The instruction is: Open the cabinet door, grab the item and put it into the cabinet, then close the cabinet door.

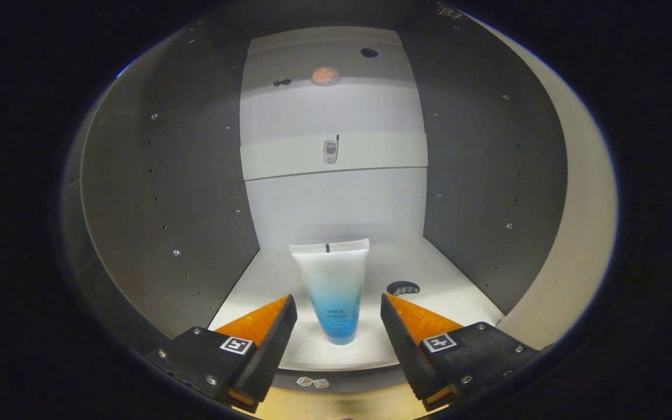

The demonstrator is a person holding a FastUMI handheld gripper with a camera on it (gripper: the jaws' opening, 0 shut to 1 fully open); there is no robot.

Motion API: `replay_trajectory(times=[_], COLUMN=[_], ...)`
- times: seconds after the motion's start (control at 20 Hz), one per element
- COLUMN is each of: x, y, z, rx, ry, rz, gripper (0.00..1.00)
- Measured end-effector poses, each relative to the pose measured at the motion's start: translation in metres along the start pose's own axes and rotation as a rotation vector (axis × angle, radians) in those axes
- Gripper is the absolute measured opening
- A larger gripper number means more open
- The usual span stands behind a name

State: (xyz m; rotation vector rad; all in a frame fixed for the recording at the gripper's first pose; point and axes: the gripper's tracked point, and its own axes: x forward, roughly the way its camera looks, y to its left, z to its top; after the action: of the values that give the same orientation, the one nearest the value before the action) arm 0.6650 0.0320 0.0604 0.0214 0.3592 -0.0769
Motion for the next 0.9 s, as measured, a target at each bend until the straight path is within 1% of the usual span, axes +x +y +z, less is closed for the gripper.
replay_trajectory(times=[0.05,0.15,0.3,0.65,0.9], x=[-0.005,-0.018,-0.051,-0.150,-0.214], y=[0.000,-0.001,0.000,-0.014,-0.034], z=[0.002,0.005,0.007,0.017,0.016], rx=[0.000,-0.010,-0.033,0.000,0.002], ry=[-0.007,-0.026,-0.054,-0.154,-0.198], rz=[-0.002,-0.001,0.008,0.044,0.047], gripper=[0.94,0.93,0.94,0.93,0.93])
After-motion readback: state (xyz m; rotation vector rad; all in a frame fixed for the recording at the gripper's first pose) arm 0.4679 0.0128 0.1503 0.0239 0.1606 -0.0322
